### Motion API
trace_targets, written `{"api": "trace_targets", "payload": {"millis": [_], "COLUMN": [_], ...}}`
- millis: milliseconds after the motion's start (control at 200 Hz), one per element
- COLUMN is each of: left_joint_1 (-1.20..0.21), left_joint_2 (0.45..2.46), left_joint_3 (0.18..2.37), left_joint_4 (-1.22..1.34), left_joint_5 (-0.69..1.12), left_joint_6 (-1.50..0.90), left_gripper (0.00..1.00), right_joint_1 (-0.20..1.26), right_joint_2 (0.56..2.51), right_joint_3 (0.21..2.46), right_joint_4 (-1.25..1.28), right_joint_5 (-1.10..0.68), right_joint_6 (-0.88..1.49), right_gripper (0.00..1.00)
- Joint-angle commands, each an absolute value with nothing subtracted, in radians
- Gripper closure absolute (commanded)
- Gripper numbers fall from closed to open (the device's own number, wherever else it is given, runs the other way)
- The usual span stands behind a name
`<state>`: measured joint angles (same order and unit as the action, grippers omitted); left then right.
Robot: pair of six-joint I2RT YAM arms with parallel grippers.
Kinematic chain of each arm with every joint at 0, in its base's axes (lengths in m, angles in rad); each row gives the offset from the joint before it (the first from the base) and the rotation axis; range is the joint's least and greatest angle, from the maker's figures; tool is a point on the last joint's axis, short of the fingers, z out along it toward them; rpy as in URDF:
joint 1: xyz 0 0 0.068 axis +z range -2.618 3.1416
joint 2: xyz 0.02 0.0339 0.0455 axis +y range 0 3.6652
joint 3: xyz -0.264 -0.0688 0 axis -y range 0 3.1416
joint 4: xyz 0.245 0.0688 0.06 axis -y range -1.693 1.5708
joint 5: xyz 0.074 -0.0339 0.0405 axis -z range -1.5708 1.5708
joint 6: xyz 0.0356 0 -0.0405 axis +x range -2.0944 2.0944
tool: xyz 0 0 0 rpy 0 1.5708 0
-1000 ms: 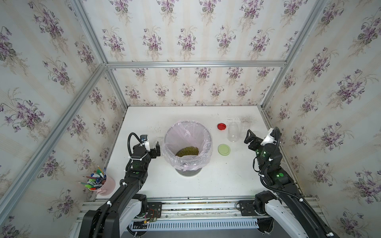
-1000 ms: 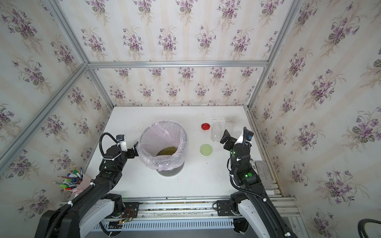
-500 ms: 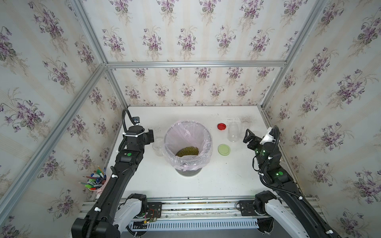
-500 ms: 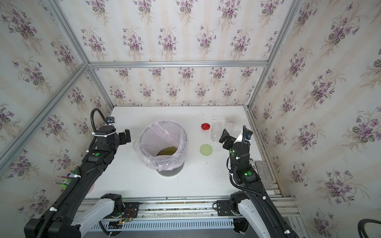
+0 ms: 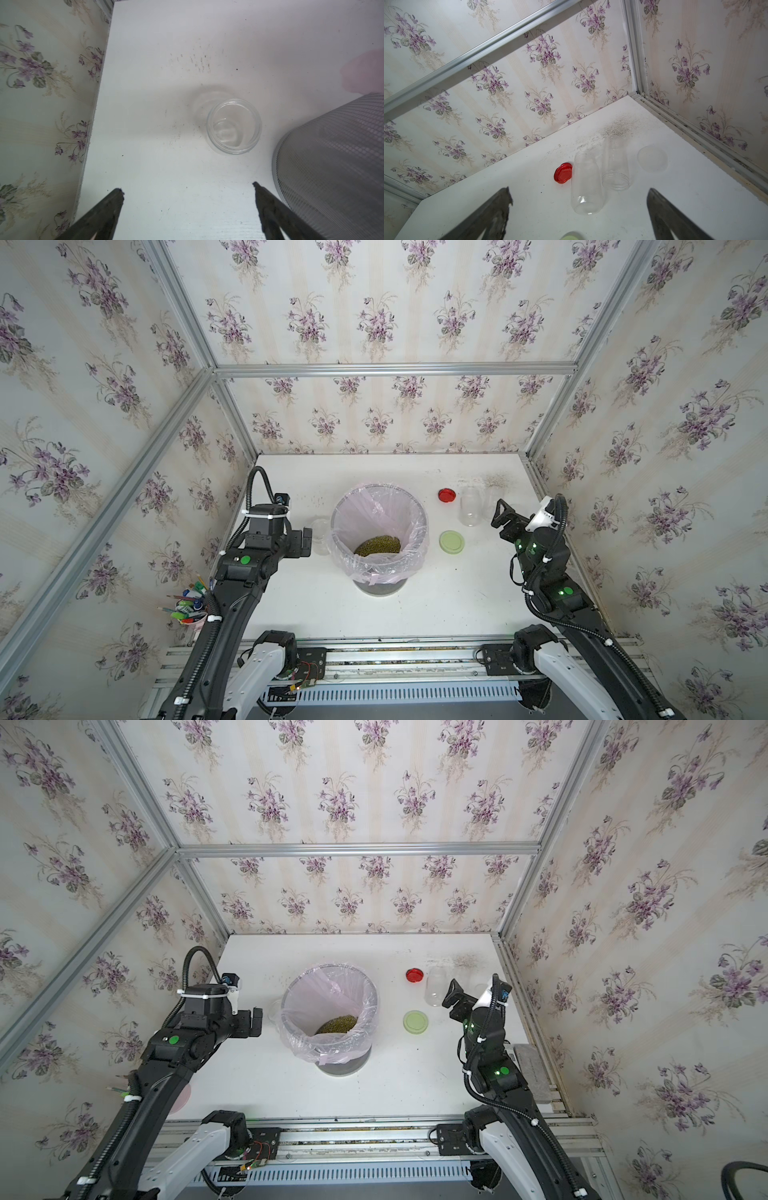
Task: Empty moldy mung beans from jars
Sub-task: Reset both arms
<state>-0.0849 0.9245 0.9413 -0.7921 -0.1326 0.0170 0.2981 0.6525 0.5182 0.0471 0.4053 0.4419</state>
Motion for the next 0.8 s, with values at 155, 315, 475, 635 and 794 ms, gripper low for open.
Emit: {"api": "trace_targets", "payload": {"millis": [155, 315, 475, 635, 794], "left_joint_1": [-0.082, -0.083, -0.085, -0.084, -0.083], "left_joint_2": [1.125, 1.183, 1.203, 1.228, 1.334], "left_joint_3": [1.027, 1.017, 1.024, 1.033, 1.059], "left_joint_4": [-0.93, -0.933, -0.94, -0.953, -0.959], "left_joint_5": [0.139, 0.224, 0.237, 0.187, 0.151], "left_joint_6": [0.07, 0.085, 0.095, 0.096, 0.099], "left_gripper": [0.0, 0.0, 0.0, 0.0, 0.0], "right_joint_1": [0.299, 0.3, 0.299, 0.299, 0.299], "right_joint_2": [0.641, 0.623, 0.612, 0.605, 0.597], "right_joint_3": [0.52, 0.517, 0.512, 0.509, 0.505], "right_joint_4": [0.052, 0.041, 0.046, 0.041, 0.037], "right_joint_5": [0.425, 0.46, 0.484, 0.493, 0.509], "right_joint_6": [0.466, 0.456, 0.453, 0.458, 0.453], "right_gripper": [0.0, 0.0, 0.0, 0.0, 0.0]}}
